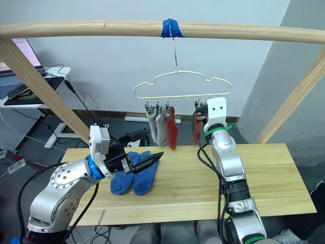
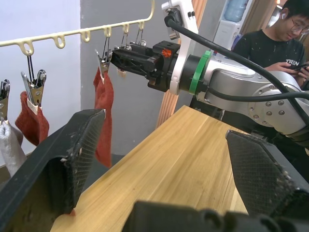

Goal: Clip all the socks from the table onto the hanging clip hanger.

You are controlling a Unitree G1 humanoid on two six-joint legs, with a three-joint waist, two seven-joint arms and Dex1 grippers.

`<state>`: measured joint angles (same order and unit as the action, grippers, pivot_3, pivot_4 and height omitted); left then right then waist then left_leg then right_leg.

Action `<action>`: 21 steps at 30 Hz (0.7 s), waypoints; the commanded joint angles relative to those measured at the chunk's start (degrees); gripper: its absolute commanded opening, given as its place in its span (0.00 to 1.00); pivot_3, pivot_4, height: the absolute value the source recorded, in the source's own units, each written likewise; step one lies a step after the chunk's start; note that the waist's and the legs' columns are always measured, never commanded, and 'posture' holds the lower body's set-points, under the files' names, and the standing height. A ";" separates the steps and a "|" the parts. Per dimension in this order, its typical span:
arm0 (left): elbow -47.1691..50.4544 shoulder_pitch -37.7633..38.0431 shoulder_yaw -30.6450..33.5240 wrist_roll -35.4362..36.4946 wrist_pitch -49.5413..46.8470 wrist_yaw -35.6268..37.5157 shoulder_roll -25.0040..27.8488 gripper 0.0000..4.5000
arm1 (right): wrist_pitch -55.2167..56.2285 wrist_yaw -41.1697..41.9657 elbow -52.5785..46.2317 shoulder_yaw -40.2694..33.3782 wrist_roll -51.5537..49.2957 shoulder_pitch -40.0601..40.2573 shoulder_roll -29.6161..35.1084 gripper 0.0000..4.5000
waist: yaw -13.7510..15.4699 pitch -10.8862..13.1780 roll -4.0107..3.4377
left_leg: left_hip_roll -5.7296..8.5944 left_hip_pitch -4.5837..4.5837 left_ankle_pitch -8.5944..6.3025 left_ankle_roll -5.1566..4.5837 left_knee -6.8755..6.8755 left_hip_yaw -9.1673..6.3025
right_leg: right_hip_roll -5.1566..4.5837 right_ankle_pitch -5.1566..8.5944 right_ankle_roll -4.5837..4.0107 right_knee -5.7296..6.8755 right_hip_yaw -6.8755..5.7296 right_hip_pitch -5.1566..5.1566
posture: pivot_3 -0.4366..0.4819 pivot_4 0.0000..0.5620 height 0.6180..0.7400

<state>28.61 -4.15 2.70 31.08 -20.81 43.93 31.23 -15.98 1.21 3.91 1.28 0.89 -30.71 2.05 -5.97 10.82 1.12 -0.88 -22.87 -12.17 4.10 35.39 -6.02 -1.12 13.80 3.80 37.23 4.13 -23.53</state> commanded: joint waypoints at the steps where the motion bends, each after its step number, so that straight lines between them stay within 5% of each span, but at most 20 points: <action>1: 0.77 0.06 0.21 -0.19 1.49 0.03 -0.31 1.00 | 0.83 -0.06 -0.97 -0.41 -0.45 -1.42 -0.36 0.35 | 0.00 0.00 0.00 | 0.00 0.00 0.00 0.00 0.00 0.00 | 0.00 0.00 0.00 0.00 0.00 0.00 | 0.43 0.27 1.00; 21: 1.42 0.09 -0.10 -0.70 1.23 -0.46 -0.77 1.00 | -0.68 -0.03 0.32 -2.04 -3.90 -2.36 -3.24 0.35 | 0.16 0.00 0.00 | 0.00 0.00 0.00 0.00 0.00 -0.01 | 0.00 0.00 0.00 0.00 0.00 0.00 | 0.44 0.27 1.00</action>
<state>28.55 -4.03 2.65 30.28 -20.70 43.79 30.97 -16.85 1.19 5.01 0.01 -1.96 -31.57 -0.99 -5.81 10.82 1.12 -0.88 -22.87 -12.17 4.10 35.39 -6.03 -1.12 13.80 3.80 37.23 4.13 -23.53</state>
